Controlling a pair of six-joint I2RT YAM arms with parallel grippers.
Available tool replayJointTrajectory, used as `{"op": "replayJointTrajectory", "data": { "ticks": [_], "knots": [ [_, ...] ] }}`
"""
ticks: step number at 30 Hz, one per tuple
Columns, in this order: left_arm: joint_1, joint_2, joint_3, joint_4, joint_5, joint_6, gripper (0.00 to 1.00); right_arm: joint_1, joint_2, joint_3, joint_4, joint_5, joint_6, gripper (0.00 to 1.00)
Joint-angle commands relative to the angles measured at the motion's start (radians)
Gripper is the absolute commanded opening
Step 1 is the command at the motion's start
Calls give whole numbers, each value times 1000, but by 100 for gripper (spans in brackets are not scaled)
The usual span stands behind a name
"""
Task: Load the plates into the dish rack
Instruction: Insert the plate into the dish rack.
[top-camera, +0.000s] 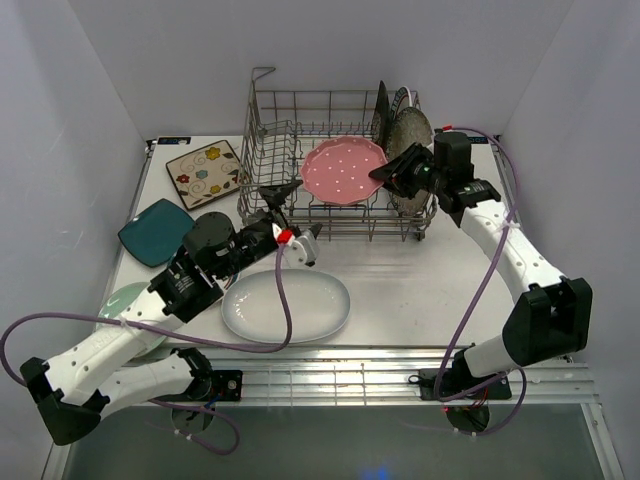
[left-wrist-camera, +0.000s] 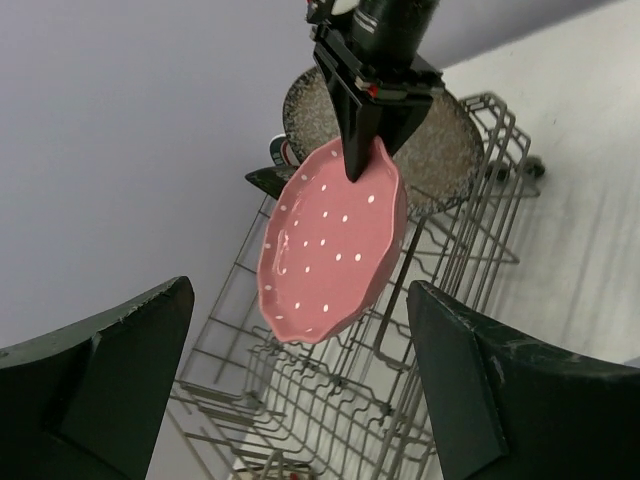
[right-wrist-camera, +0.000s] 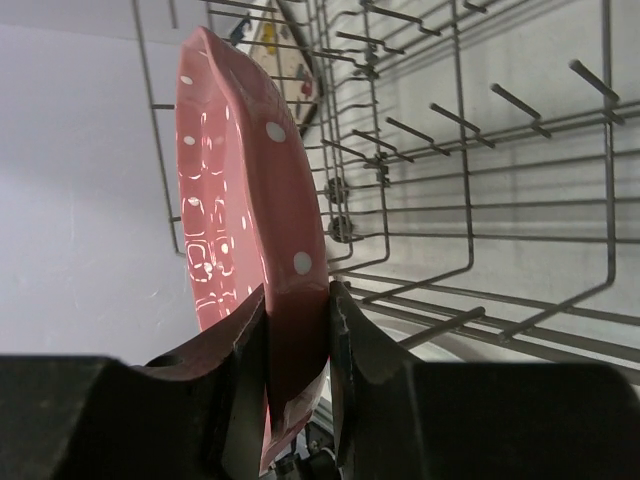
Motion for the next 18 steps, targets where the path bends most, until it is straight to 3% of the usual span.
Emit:
{"op": "replayJointTrajectory", "data": {
  "ticks": [1,18],
  "knots": [
    [6,-4,-64,70,19,222,98,0,-15,147,61,-23,94,8],
    [-23,274,91,44,-40,309,98,0,-1,211,42,-72,103,8]
  ]
}}
